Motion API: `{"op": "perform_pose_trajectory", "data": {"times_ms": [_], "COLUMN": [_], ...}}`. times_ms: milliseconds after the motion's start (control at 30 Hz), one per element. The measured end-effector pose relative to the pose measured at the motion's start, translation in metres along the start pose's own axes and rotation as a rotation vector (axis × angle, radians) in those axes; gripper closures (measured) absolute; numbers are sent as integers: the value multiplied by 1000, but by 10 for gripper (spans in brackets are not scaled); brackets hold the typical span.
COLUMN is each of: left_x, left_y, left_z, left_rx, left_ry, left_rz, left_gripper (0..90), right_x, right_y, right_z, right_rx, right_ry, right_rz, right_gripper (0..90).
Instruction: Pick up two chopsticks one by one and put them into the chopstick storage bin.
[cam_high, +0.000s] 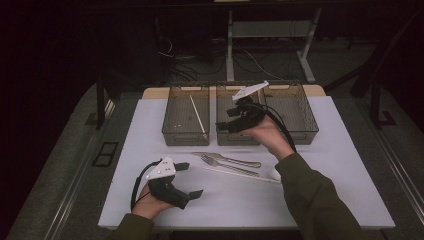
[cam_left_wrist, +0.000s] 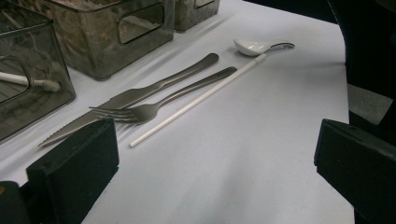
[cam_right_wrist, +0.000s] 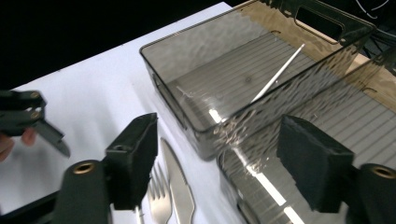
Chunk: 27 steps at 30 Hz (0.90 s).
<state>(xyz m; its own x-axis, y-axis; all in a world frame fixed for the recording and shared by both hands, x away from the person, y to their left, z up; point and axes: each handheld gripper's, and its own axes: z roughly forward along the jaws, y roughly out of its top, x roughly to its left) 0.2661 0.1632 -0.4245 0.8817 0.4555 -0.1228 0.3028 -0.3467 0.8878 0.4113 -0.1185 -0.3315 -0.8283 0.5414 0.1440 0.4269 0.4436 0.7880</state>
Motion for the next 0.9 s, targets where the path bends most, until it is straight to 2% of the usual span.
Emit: {"op": "perform_pose_trajectory", "data": {"times_ms": [333,433,700,733,900], "left_x": [0,0,0,0,1], "left_y": [0,0,-1,-1,-1], "left_z": [0,0,0,0,1], "left_rx": [2,4,3,3,4], "left_ry": [3,3,6,6,7], "left_rz": [0,1,0,-1,-4], "left_gripper": [0,0,0,0,0], "right_x": [5,5,7,8,9], "right_y": [-30,-40,-65,-73,-86], "right_z": [-31,-39,-47,-49,-51], "right_rx": [-46,-57,-55,-54,-45], "right_ry": [27,33,42,49,58], "right_rz": [-13,-1,1,4,4], "right_gripper": [267,269,287,311,349]}}
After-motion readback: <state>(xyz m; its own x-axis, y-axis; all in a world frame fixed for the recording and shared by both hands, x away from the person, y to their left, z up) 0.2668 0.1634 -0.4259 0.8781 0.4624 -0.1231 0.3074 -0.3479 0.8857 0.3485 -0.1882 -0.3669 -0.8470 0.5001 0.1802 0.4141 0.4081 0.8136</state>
